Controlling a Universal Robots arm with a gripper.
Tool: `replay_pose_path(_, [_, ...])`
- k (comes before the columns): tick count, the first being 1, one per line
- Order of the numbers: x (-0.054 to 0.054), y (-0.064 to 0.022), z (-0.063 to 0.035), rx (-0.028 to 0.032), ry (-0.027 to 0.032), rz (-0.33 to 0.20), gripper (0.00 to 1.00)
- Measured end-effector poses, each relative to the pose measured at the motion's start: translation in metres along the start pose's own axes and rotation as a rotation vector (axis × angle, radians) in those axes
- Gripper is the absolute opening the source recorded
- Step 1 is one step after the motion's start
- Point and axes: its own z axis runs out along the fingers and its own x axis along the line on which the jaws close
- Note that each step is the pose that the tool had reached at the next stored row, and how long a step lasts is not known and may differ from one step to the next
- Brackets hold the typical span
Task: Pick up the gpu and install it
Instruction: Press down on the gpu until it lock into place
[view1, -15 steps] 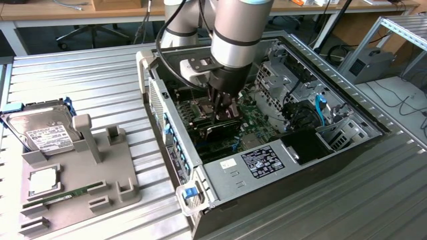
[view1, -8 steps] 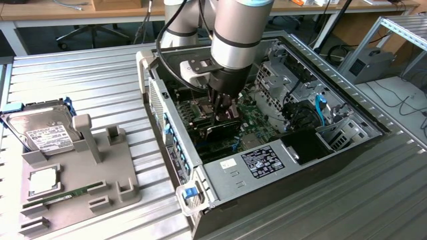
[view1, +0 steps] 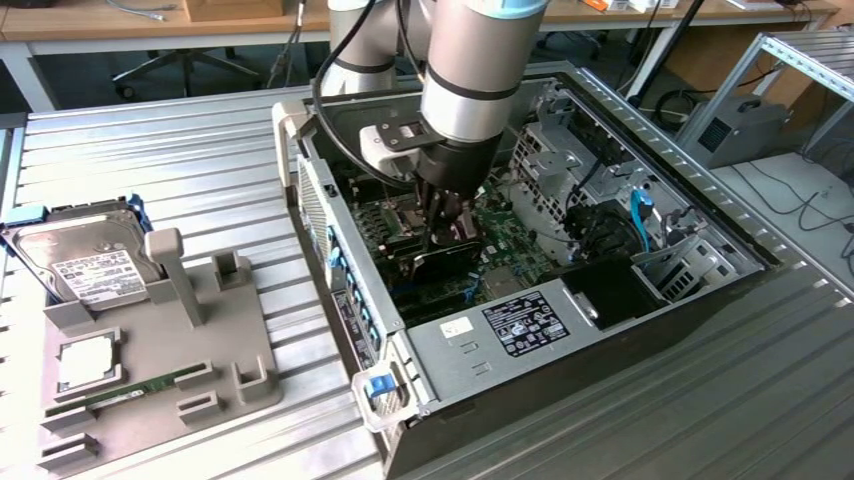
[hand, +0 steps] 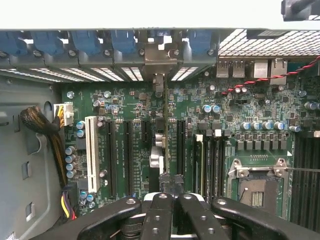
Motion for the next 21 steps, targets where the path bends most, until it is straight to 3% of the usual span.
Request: replay_pose_path(21, [0.0019, 0.0007, 0.0047, 0.0000, 0.0001, 0.000, 0.11])
